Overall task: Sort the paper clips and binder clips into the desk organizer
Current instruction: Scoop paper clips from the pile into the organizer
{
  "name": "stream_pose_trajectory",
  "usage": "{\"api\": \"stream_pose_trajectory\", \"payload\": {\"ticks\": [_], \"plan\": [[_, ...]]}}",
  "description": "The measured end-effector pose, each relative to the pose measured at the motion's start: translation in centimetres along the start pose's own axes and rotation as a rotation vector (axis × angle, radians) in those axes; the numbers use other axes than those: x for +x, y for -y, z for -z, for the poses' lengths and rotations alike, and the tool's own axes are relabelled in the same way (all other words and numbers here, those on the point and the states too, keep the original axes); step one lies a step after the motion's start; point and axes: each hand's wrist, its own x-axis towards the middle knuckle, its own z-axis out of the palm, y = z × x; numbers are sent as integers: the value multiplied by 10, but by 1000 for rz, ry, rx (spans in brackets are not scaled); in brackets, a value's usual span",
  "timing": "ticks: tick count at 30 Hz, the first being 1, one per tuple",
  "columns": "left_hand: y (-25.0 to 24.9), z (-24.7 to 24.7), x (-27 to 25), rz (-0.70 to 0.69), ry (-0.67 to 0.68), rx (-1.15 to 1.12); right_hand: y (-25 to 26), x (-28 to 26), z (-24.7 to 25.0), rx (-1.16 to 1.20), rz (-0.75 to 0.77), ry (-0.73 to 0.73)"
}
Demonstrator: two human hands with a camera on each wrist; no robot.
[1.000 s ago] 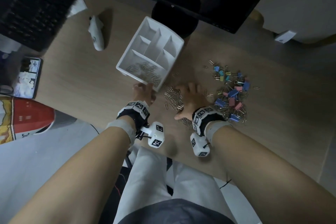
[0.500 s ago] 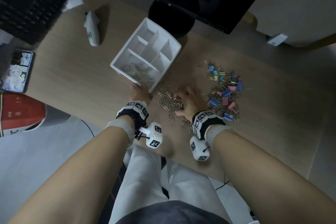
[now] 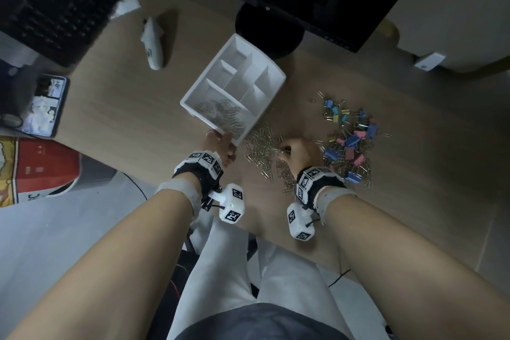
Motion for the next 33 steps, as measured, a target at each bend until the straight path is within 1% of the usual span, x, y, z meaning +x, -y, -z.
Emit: {"api": "stream_pose_trajectory", "payload": {"ticks": [1,2,3,5,7,10,12,15,17,19,20,22,23,24,25,26,28,29,31,33], "plan": [[-2,4,0,14,56,0,1,0,0,5,-30,8],[-3,7,-1,12,104,47,3,-1,1,16,-62,20],[-5,10,0,-10,117,135,7,0,3,34,-85,30],[-10,15,-1,-40,53,272,16,1,8,52,-102,30],[-14,18,0,-35,58,311,31,4,13,101,-94,21],[-22,23,0,-26,100,387,62,10,17,260,-39,-1],[-26,27,1,-27,119,440,89,18,16,323,37,-6],[-27,31,4,-34,140,479,124,34,13,403,108,54],[-28,34,5,-39,163,481,135,41,14,385,144,88],[-29,34,5,-36,222,458,131,42,17,384,158,78],[-30,35,4,-37,246,468,125,39,19,394,151,43],[-29,36,5,-47,266,522,103,33,16,390,99,-95],[-29,36,5,-51,276,537,89,31,13,355,55,-161],[-28,37,5,-52,281,531,75,28,10,289,1,-194],[-28,37,5,-49,274,519,63,24,8,204,-55,-184],[-27,37,6,-44,258,519,52,20,6,121,-113,-133],[-26,37,8,-43,236,542,37,10,1,38,-178,18],[-26,38,9,-43,232,547,35,4,-3,35,-191,80],[-27,42,11,-43,240,564,38,-3,-13,-22,-199,155],[-28,49,12,-63,287,603,48,-5,-24,-110,-208,167]]}}
